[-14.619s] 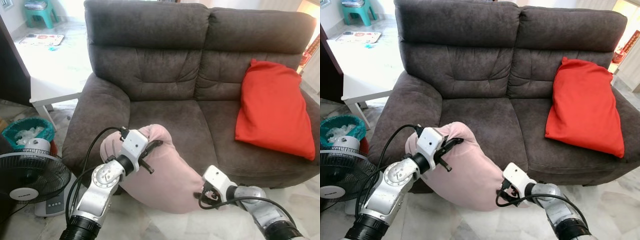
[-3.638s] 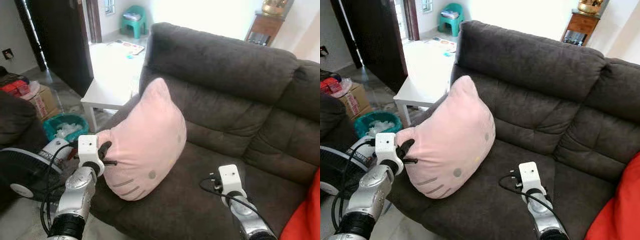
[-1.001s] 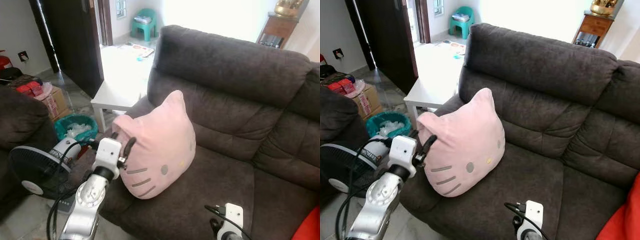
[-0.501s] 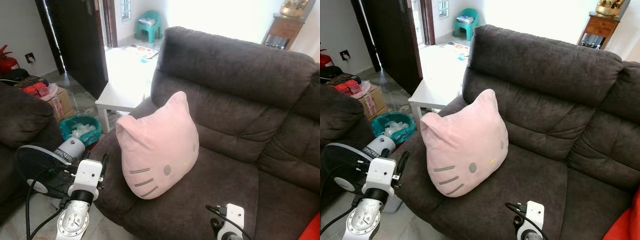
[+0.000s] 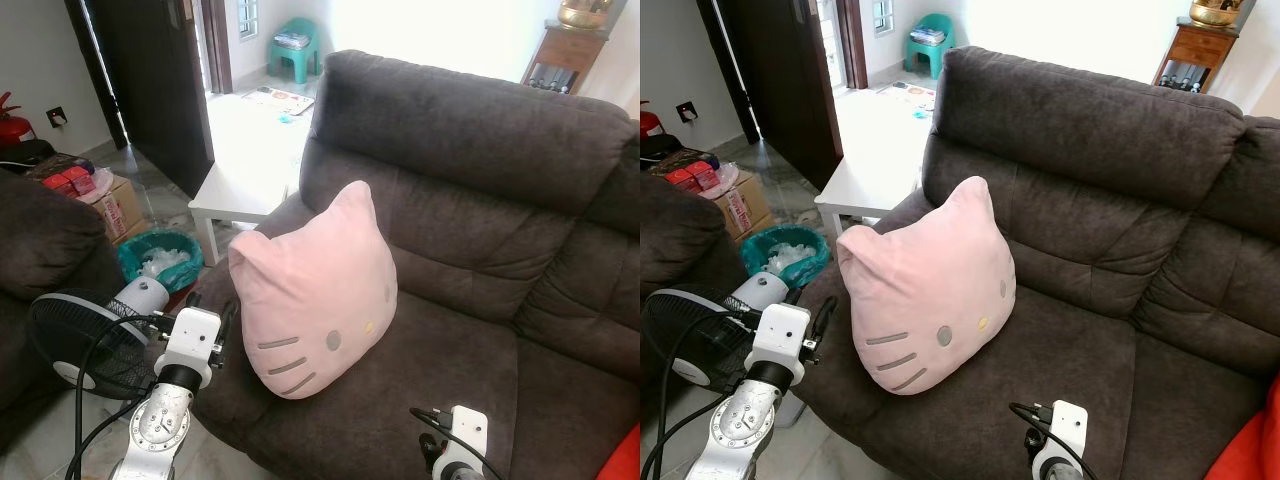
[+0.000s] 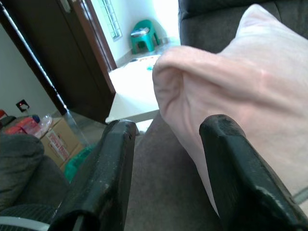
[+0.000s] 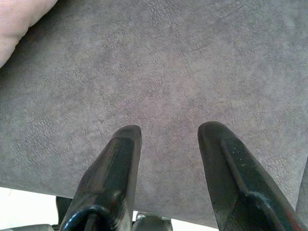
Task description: Move the pillow to the sofa from floor
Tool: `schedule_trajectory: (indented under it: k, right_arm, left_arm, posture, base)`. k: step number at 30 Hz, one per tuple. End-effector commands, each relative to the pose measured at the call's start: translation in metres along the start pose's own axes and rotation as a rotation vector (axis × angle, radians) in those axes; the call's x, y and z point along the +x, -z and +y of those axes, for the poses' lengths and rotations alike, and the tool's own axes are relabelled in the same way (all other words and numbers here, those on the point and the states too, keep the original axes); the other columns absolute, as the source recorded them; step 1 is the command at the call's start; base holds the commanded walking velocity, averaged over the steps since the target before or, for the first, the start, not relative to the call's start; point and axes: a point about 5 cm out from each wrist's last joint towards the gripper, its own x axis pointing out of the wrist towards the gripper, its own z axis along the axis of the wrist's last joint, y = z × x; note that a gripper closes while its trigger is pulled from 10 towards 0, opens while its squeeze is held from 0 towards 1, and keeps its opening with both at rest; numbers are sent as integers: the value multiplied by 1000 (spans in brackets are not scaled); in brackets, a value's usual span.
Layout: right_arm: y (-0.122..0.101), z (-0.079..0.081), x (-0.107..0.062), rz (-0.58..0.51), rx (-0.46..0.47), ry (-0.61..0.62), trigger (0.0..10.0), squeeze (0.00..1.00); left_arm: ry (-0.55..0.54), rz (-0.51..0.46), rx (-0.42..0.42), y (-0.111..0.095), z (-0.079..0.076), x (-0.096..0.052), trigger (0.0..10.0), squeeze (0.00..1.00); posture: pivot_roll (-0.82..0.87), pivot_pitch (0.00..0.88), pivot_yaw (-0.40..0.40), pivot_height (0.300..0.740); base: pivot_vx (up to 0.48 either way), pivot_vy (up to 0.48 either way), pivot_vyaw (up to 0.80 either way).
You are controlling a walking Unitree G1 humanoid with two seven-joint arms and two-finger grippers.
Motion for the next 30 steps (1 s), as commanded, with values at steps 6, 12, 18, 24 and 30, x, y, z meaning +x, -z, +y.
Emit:
schedule_trajectory:
  k: [6,12,18,24,30]
  right_arm:
    - [-1,-1,0,-3,20,10,10000,0]
    - [-1,-1,0,-1,15,7,10000,0]
    - [-1,0,0,3,8,3,10000,0]
    - [-2,-1,0,-8,-2,7,10000,0]
    - [-2,-2,0,-2,-13,9,10000,0]
  left_arm:
    - [24,-11,-22,-1,-6,3,10000,0]
    - [28,-12,-27,-2,-8,3,10000,0]
    - [31,-15,-32,-2,-8,4,10000,0]
    - [32,-24,-42,-3,-10,4,10000,0]
    - [35,-26,-50,-3,-12,4,10000,0]
  posture:
    - [187,0,-79,740]
    - [187,0,-79,740]
    - [188,0,-78,740]
    - [187,0,-81,740]
    - [185,0,-83,740]
  base:
    - [0,0,-505]
    - [0,0,-760]
    - [0,0,-725]
    - [0,0,-227]
    - [0,0,0]
